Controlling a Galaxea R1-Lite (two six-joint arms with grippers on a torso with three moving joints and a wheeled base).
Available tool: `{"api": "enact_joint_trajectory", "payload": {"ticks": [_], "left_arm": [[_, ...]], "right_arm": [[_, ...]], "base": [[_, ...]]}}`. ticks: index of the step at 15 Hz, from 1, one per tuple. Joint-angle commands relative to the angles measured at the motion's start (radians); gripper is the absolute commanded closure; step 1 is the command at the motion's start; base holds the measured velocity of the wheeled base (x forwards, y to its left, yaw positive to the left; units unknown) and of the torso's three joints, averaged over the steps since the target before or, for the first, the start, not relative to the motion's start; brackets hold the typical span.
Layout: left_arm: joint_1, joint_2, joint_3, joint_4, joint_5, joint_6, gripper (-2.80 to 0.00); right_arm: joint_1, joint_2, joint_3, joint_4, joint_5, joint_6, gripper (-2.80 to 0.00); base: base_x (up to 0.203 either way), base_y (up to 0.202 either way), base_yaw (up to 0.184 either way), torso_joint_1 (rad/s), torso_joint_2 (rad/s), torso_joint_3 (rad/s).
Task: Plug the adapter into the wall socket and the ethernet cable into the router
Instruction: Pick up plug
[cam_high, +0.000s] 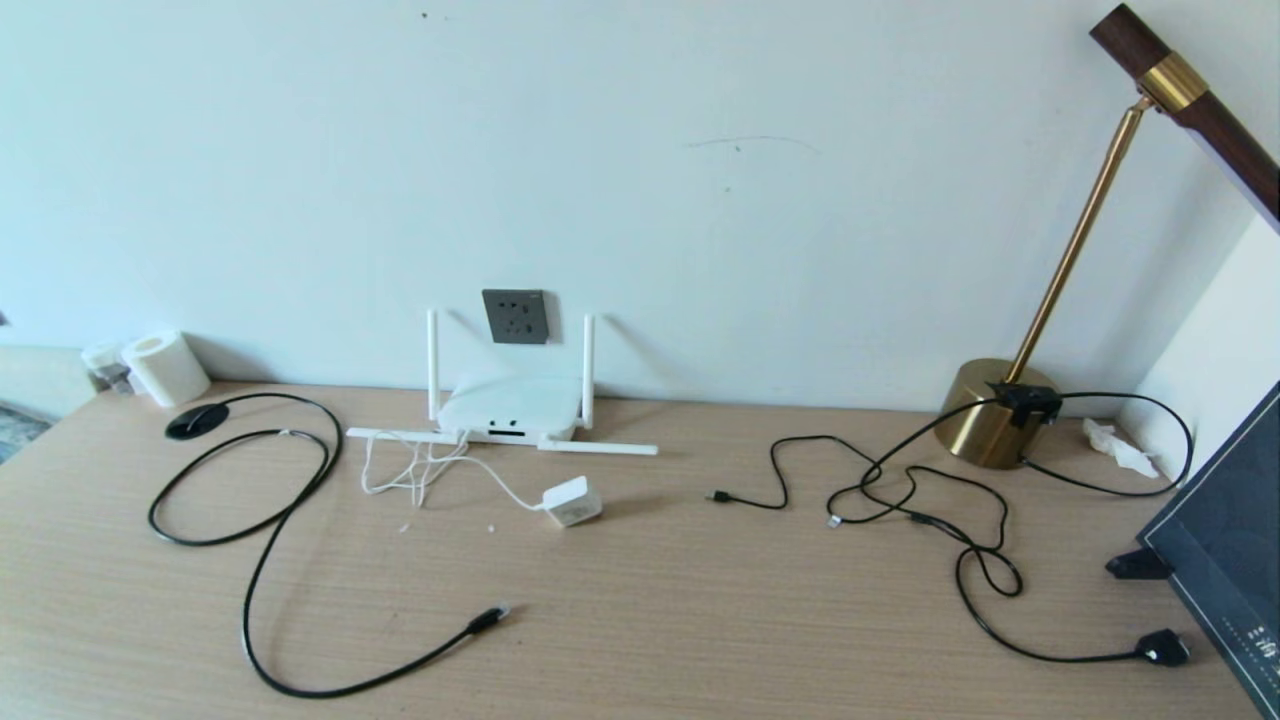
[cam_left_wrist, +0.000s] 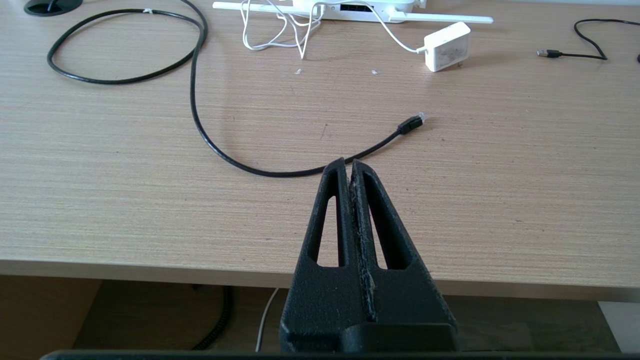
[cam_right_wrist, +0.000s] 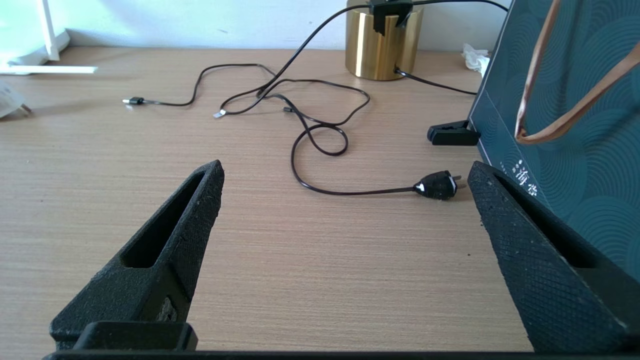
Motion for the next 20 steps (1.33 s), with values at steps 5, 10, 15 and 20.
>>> {"api": "enact_joint_trajectory", "payload": {"ticks": [5,10,15,20], "left_arm": [[0.000,0.000,0.000,0.001,0.000,-0.001,0.00],[0.000,0.002,-0.001,0.002,0.003,0.002,0.00],[-0.001,0.009,-0.042,0.006,-0.034,0.125,0.00],[-0.051,0.434,-0.448,0.044,-0.146,0.153,0.00]], "right_arm": [[0.000,0.001,0.000,-0.001,0.000,0.000,-2.80],[0.000,0.001,0.000,-0.001,0.000,0.000,-2.80],[0.000,0.001,0.000,-0.001,0.000,0.000,-2.80],[0.000,0.001,0.000,-0.001,0.000,0.000,-2.80]], "base": [[0.000,0.000,0.000,0.000,0.00,0.000],[0.000,0.000,0.000,0.000,0.00,0.000],[0.000,0.000,0.000,0.000,0.00,0.000],[0.000,0.000,0.000,0.000,0.00,0.000]]}}
